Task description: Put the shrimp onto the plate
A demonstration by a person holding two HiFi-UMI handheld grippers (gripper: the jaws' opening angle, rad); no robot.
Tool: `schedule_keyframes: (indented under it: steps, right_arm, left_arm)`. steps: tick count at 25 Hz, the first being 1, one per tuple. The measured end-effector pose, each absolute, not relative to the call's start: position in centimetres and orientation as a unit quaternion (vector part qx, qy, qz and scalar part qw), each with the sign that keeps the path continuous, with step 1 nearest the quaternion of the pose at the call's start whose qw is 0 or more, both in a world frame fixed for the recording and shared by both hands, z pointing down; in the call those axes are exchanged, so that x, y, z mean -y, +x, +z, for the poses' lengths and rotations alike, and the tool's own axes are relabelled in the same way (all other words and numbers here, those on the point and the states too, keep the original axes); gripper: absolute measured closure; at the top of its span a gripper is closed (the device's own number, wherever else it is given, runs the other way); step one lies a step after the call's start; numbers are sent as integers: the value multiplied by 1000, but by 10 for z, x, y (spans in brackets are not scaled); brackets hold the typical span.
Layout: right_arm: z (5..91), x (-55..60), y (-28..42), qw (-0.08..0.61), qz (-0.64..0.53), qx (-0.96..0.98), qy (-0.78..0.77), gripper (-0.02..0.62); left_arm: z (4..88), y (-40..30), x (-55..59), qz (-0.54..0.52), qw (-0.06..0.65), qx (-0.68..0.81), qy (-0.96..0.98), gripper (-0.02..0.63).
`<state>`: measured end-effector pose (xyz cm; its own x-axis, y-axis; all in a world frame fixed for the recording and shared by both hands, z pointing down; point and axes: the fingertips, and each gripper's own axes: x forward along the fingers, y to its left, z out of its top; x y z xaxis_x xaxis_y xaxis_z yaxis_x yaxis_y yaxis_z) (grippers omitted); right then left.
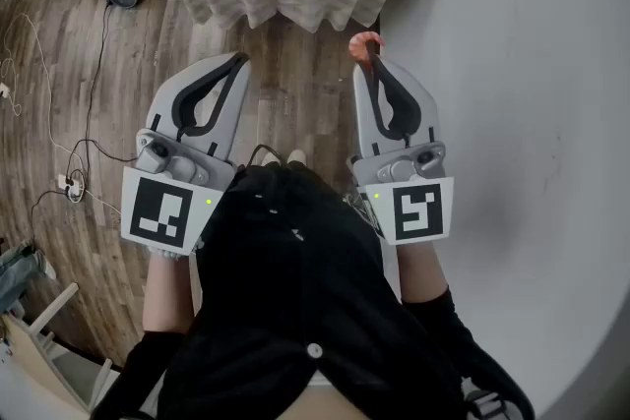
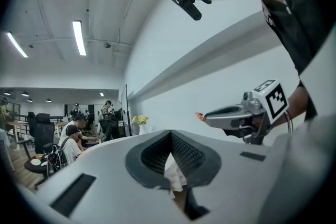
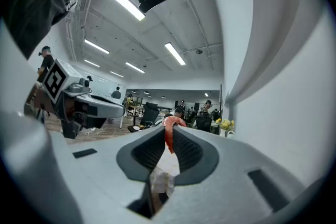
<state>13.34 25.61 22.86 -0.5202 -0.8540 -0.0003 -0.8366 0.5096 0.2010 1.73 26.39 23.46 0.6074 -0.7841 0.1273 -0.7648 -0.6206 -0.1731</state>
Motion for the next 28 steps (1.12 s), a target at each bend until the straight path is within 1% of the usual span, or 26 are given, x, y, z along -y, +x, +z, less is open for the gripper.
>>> schedule_keyframes:
  steps: [5,12,17,28]
  right_arm:
    - [227,-256,130,43,-90,867,488,558]
    - [233,-257,125,64,-82,869,483,558]
    - [227,-259,122,55,-88,869,484,558]
    - [225,-258,114,63,-105,868,481,558]
  left_arm:
    - [234,15,-264,-94,49,-433,-895,604]
    - [234,12,-262,-95,49,-433,-895,604]
    - [233,10,-262,-93,49,-432,-896,604]
    - [234,7,-259,-89,50,-429,-898,604]
